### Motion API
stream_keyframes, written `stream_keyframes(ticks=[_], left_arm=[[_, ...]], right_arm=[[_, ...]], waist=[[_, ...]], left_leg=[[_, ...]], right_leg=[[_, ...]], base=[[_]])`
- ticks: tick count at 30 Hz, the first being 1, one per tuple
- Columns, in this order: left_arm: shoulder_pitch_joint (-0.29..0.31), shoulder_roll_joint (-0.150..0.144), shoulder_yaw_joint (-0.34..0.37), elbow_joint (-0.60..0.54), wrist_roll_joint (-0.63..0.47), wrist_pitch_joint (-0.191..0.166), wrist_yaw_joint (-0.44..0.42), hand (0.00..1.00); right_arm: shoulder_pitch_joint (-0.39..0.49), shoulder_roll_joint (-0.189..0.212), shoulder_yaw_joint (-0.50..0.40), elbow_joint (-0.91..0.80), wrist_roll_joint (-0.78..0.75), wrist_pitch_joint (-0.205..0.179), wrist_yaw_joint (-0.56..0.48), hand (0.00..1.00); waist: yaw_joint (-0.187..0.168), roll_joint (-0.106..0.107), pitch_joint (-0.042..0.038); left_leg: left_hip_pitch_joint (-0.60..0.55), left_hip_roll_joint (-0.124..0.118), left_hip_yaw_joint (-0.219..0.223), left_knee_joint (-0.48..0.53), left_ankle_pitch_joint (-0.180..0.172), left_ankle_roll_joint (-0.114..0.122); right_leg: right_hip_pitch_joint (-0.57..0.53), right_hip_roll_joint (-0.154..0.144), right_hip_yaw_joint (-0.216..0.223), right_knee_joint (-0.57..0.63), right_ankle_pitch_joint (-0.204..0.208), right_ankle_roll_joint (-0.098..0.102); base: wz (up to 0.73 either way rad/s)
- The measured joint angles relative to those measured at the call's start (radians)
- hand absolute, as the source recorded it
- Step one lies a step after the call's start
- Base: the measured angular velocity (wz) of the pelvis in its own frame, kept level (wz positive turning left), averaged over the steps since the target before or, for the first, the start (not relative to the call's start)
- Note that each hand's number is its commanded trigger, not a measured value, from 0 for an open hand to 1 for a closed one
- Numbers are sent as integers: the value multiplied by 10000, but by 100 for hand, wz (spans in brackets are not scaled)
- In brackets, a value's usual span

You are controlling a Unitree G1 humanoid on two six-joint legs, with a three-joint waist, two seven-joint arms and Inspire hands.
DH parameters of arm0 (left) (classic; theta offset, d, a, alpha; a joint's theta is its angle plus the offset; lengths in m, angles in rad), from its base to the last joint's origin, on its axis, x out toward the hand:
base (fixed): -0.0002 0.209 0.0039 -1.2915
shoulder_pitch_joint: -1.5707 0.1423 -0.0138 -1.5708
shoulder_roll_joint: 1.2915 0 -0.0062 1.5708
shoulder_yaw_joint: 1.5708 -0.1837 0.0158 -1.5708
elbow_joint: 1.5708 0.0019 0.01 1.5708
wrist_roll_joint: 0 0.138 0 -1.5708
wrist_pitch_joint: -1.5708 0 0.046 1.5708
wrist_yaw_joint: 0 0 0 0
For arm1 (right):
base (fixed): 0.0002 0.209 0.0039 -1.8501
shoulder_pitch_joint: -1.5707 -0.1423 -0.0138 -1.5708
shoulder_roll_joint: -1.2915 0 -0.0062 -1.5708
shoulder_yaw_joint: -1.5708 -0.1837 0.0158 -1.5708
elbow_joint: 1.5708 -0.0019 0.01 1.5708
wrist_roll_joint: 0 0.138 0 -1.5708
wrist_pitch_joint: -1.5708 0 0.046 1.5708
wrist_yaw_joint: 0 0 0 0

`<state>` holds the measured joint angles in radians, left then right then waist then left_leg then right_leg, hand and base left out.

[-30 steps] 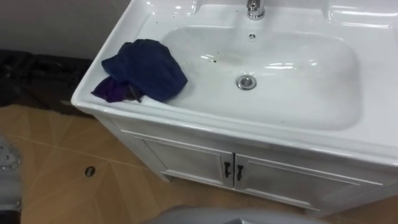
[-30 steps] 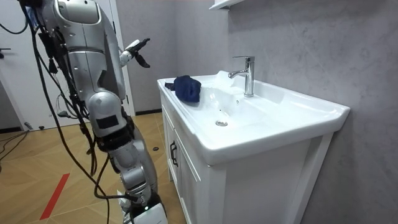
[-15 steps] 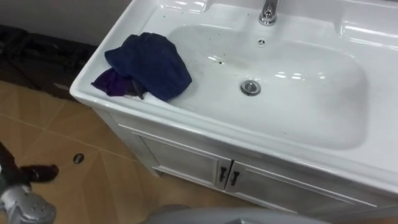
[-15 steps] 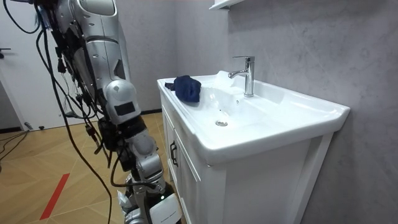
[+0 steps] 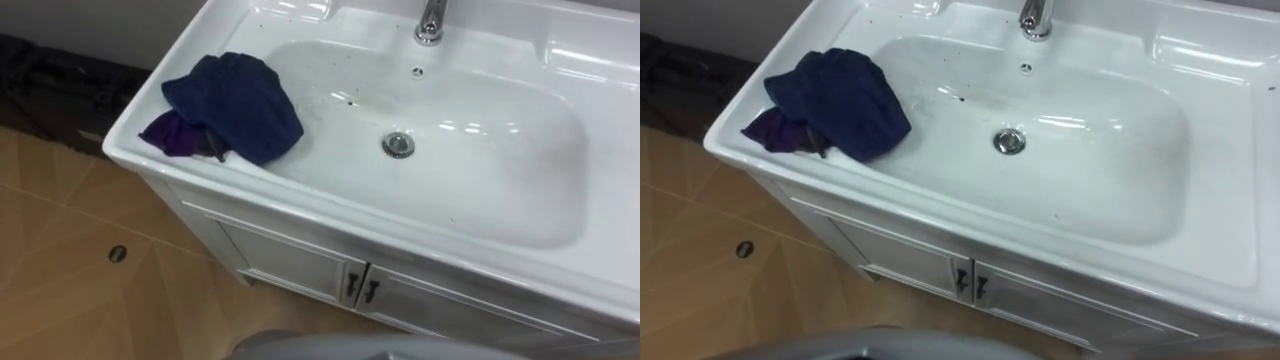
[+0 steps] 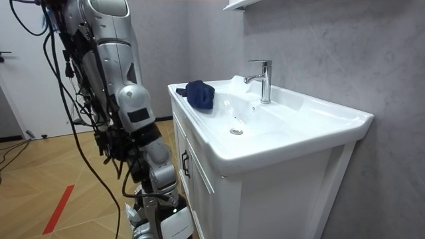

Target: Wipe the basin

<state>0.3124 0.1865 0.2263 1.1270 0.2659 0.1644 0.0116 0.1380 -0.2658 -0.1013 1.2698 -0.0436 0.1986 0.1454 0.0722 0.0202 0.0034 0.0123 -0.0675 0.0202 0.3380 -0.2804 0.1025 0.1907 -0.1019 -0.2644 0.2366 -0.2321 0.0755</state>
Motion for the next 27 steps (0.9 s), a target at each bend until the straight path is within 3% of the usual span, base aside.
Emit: stream_keyframes(ticks=[3, 13, 27], left_arm=[[-282, -17, -25, 20, -6, 80, -487, 0], [-1220, -98, -871, -23, 76, 117, -1604, 0], [-1331, -116, -1324, -28, 113, 281, -2220, 0]], right_arm=[[-16, 6, 5, 9, -16, -1, -10, 0], [129, 268, 5, -252, -65, 122, 104, 0], [-33, 323, 18, -249, -56, 137, 524, 0]], waist=[[-161, -50, 5], [-586, -279, 2], [-671, -356, 32]], left_leg=[[-37, 10, -13, 56, -12, -10], [-18, 15, -52, 60, -23, -31], [-103, 28, -65, 43, -34, -68]], right_leg=[[-3, -15, -232, 40, -13, 7], [-8, 13, -78, 36, -12, 7], [-34, 94, 159, -177, -8, 1]], base=[[0], [0], [0]])
